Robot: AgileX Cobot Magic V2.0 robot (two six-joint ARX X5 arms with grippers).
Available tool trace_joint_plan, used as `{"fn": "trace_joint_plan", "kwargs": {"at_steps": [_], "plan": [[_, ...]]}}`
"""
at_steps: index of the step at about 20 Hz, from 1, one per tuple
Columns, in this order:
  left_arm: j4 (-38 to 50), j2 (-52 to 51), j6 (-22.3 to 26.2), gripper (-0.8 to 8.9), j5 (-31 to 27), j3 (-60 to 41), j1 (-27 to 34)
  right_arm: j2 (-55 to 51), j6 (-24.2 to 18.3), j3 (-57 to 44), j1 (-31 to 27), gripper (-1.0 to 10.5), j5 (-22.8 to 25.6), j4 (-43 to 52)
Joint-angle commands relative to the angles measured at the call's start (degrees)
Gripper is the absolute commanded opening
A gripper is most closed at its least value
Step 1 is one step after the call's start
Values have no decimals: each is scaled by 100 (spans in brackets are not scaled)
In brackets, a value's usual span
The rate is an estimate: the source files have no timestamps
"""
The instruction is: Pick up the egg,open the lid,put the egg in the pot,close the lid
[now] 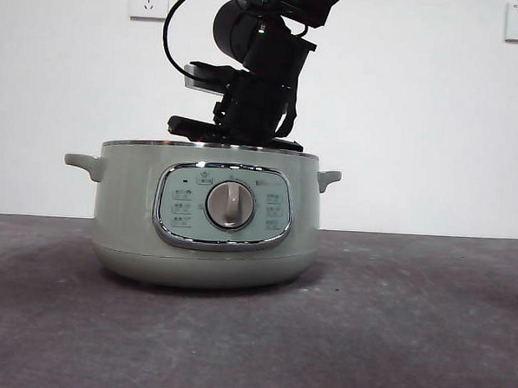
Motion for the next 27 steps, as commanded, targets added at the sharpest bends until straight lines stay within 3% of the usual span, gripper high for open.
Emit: {"fn": "trace_joint_plan", "kwargs": {"at_steps": [1, 5, 7, 8, 14, 22, 27], "plan": [[181, -66, 52, -8, 46, 61, 15, 125, -44, 26, 7, -12, -4, -107], [179, -66, 52, -8, 81, 61, 0, 125, -42, 26, 7, 19, -22, -164], [181, -61, 52, -8, 212, 61, 0, 125, -37, 28, 7, 344, -162, -164], [181, -61, 52, -8, 212, 61, 0, 125, -7, 28, 7, 411, -170, -155], [181, -61, 70, -8, 212, 61, 0, -179, 107, 420, 7, 412, -170, -256], [651, 413, 76, -8, 492, 61, -192, -2345, -33, 452, -238, 411, 195, -1451], [1386, 1163, 122, -8, 492, 61, -538, -3473, -153, 452, -308, 411, 778, -2428]]}}
